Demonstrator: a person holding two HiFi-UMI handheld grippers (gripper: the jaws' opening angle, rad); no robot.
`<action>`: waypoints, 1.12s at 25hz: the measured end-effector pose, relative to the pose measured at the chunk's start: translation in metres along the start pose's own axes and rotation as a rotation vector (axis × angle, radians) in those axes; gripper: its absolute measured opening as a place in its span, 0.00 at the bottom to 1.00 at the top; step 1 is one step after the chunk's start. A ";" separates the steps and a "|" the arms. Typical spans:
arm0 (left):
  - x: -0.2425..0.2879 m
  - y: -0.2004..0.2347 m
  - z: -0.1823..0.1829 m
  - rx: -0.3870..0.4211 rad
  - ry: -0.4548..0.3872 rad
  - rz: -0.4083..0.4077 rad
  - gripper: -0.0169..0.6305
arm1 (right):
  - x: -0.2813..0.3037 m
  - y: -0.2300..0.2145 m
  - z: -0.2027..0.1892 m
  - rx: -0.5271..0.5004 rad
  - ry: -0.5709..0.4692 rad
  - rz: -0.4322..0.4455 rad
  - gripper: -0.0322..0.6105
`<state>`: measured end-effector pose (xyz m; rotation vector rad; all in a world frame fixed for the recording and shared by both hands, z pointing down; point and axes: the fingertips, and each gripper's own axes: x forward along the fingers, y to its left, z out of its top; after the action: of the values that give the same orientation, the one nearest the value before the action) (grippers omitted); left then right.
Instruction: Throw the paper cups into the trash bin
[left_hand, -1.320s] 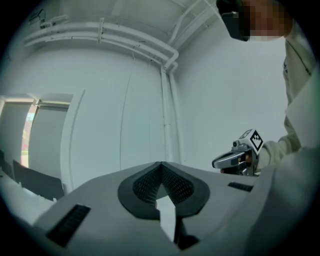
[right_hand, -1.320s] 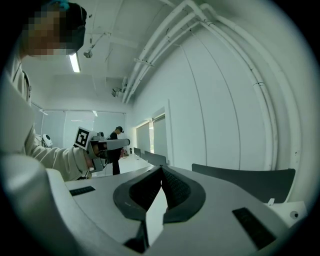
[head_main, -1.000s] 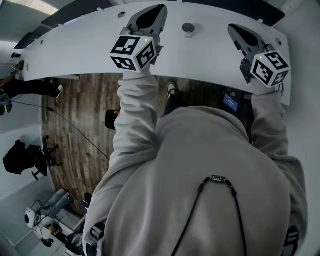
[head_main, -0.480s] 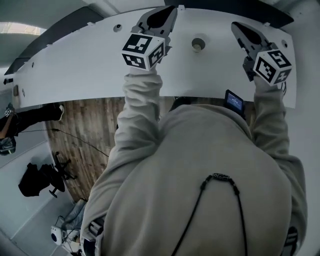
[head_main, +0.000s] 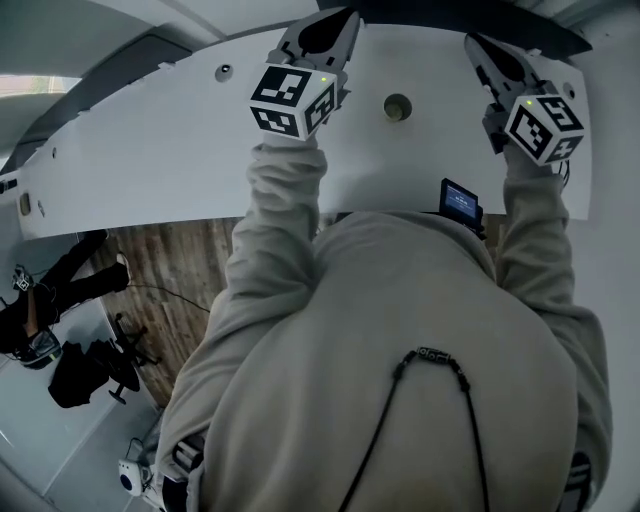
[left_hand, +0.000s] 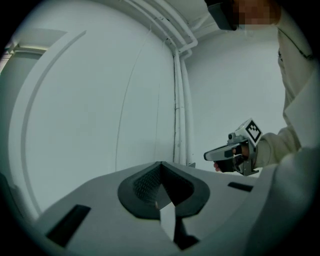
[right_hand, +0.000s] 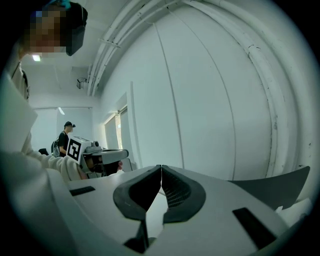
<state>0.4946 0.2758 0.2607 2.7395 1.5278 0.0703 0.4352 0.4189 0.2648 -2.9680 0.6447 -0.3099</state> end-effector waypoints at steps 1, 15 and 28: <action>-0.001 -0.002 0.000 0.006 0.009 0.000 0.03 | 0.000 -0.001 0.004 -0.001 -0.004 0.002 0.08; -0.009 -0.022 0.006 -0.020 0.034 0.020 0.03 | 0.001 0.006 0.014 -0.006 0.031 0.059 0.08; -0.002 0.001 -0.058 -0.101 0.177 0.052 0.03 | 0.041 -0.002 -0.043 0.055 0.178 0.086 0.08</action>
<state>0.4915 0.2723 0.3185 2.7571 1.4444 0.3896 0.4634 0.4015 0.3139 -2.8719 0.7669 -0.5799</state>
